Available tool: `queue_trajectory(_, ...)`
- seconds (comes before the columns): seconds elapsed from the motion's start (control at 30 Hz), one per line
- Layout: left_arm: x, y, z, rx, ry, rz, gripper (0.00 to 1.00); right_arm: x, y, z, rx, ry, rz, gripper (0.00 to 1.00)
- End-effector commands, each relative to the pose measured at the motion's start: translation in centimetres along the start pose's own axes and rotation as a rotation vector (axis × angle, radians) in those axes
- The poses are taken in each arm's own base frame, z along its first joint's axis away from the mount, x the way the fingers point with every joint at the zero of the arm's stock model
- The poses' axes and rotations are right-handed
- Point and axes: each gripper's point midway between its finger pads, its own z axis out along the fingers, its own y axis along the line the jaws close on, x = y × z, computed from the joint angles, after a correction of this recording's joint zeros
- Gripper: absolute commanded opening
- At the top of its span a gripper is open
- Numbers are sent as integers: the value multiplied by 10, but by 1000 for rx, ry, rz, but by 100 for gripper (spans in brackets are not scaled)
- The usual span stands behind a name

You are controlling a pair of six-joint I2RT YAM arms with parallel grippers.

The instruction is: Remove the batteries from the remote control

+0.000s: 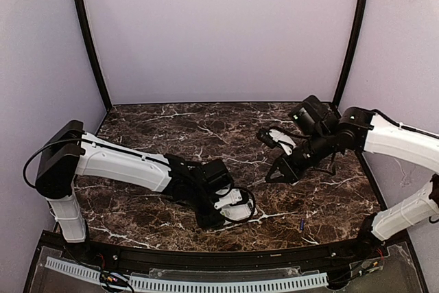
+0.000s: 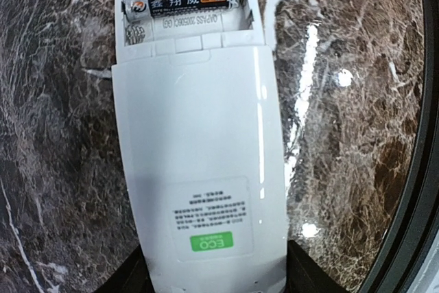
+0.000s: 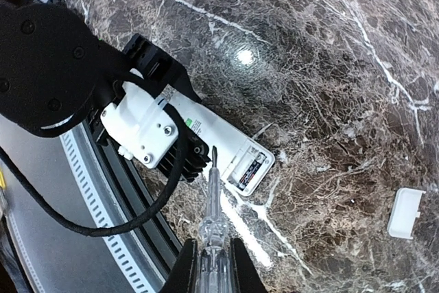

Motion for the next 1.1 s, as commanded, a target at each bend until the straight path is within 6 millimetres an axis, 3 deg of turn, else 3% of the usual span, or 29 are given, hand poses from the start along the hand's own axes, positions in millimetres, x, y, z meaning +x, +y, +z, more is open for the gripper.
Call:
queue_trajectory(0.0, -9, -4, -15, 40, -57, 142, 14, 6, 3, 5, 32, 96, -160, 0)
queue_trajectory(0.13, -5, -3, -14, 27, -57, 224, 8, 27, -9, 13, 97, 239, -180, 0)
queue_trajectory(0.4, -7, -5, -20, 93, -55, 235, 1, 33, -15, 6, 143, 286, -178, 0)
queue_trajectory(0.8, -7, -6, -22, 109, -119, 243, 0, 38, 24, 26, 74, 299, -371, 0)
queue_trajectory(1.07, -3, -5, -19, 114, -103, 226, 0, 46, 24, 46, 96, 352, -425, 0)
